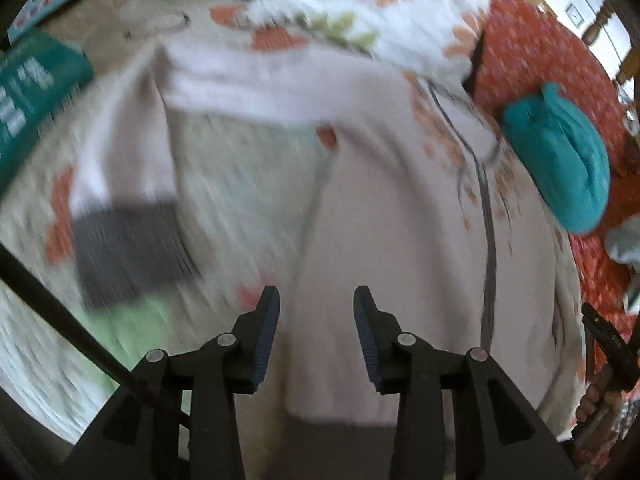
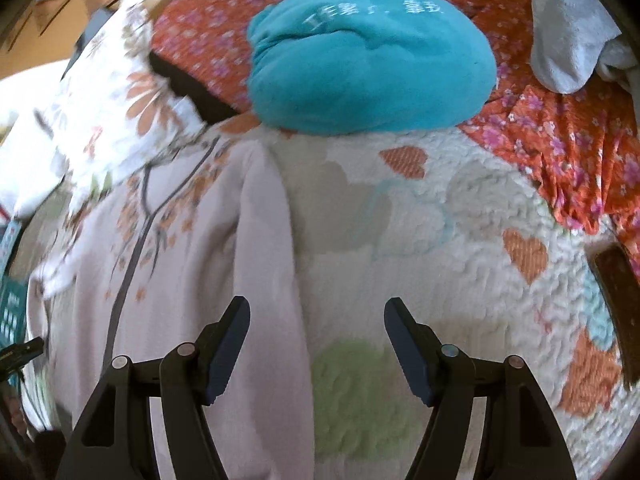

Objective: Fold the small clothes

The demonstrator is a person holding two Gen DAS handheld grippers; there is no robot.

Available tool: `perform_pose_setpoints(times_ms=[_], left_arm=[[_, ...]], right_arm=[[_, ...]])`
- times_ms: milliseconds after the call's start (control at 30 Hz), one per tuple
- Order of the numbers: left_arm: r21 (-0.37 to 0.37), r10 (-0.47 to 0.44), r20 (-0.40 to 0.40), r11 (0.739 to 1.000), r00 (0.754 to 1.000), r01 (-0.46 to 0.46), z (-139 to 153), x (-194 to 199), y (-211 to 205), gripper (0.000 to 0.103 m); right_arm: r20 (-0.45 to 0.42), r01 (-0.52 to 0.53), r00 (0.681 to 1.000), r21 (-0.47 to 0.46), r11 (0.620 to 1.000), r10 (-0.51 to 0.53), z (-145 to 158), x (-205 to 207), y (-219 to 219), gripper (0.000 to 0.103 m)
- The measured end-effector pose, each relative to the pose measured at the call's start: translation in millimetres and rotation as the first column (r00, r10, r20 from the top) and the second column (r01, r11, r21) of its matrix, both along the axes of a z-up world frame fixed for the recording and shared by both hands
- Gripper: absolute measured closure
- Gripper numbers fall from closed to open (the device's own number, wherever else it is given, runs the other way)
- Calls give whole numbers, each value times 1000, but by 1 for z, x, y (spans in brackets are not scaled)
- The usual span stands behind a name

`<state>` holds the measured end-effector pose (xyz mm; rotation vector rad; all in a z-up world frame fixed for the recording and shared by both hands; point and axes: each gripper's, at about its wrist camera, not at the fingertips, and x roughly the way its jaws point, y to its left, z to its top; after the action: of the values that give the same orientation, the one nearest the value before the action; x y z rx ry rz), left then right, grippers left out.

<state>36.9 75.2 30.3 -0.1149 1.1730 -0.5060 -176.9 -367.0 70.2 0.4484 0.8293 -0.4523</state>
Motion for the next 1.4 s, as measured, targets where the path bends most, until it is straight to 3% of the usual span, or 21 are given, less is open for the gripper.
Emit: perform_pose_setpoints(times_ms=[100, 233, 333, 400, 433, 467, 500, 567, 667, 767, 800, 833, 900, 933, 1000, 1133, 1200, 1233, 1300, 1367, 1400], left_arm=[[24, -28, -12, 999, 1000, 29, -16, -19, -6, 66], [-10, -84, 29, 996, 996, 84, -14, -43, -14, 37], [-4, -103, 42, 995, 994, 104, -16, -61, -22, 33], [49, -137, 63, 990, 989, 135, -14, -71, -33, 40], [79, -140, 74, 988, 987, 134, -13, -73, -36, 58], [104, -136, 81, 986, 987, 128, -12, -74, -37, 85], [98, -137, 69, 987, 988, 130, -13, -75, -33, 94], [23, -107, 16, 994, 994, 107, -11, -71, -15, 93], [-16, -76, -6, 997, 997, 76, -12, -69, 0, 92], [-30, -77, -21, 997, 997, 76, -15, -70, 2, 91], [-34, -76, -19, 997, 997, 75, -16, -71, 2, 91], [-38, -77, -17, 996, 997, 77, -15, -73, 2, 86], [-66, -89, -26, 994, 996, 87, -17, -75, -2, 71], [-87, -95, -33, 992, 995, 92, -19, -78, 1, 63], [-102, -101, -38, 990, 994, 97, -23, -83, -4, 59], [-62, -129, 0, 990, 992, 129, -21, -94, -17, 59], [-44, -133, 5, 990, 991, 133, -21, -96, -22, 74], [-37, -135, -5, 990, 991, 134, -23, -95, -24, 91], [-48, -122, -29, 992, 992, 120, -23, -92, -22, 91], [-35, -107, -27, 994, 994, 106, -19, -91, -20, 92], [-19, -92, -14, 996, 996, 91, -15, -92, -17, 92]], right_arm=[[-21, -13, 1000, 35, 999, 14, -13, -27, 22, 28], [-31, -43, 999, 46, 998, 45, -28, -62, 60, 28], [-18, -72, 997, 56, 996, 73, -41, -74, 86, 28], [-26, -85, 996, 55, 995, 87, -47, -68, 91, 35], [-33, -93, 995, 56, 994, 95, -49, -64, 91, 62], [-61, -93, 994, 49, 995, 96, -51, -60, 88, 81], [-97, -83, 992, 40, 996, 86, -51, -56, 84, 92], [-101, -54, 993, 60, 997, 59, -40, -63, 63, 93], [-121, 82, 989, -75, 994, -90, -12, -81, 21, 93], [-199, 286, 929, -147, 947, -311, -2, -99, -41, 88], [-234, 328, 902, -170, 929, -362, -1, -103, -52, 84], [-224, 342, 901, -162, 926, -372, 1, -107, -53, 84], [-165, 289, 938, -108, 951, -304, 5, -111, -36, 79], [-141, 204, 967, -64, 977, -212, 1, -107, -15, 68], [-97, 35, 995, 49, 998, -30, -14, -96, 25, 64], [-31, -205, 976, 217, 954, 217, -49, -70, 88, 64], [-50, -235, 967, 194, 953, 249, -59, -58, 107, 55], [-48, -231, 970, 145, 962, 240, -57, -49, 114, 49], [-36, -227, 972, 117, 967, 232, -54, -37, 115, 48], [-38, -204, 977, 132, 970, 210, -55, -27, 110, 71], [-41, -194, 978, 154, 969, 203, -56, -26, 106, 96]])
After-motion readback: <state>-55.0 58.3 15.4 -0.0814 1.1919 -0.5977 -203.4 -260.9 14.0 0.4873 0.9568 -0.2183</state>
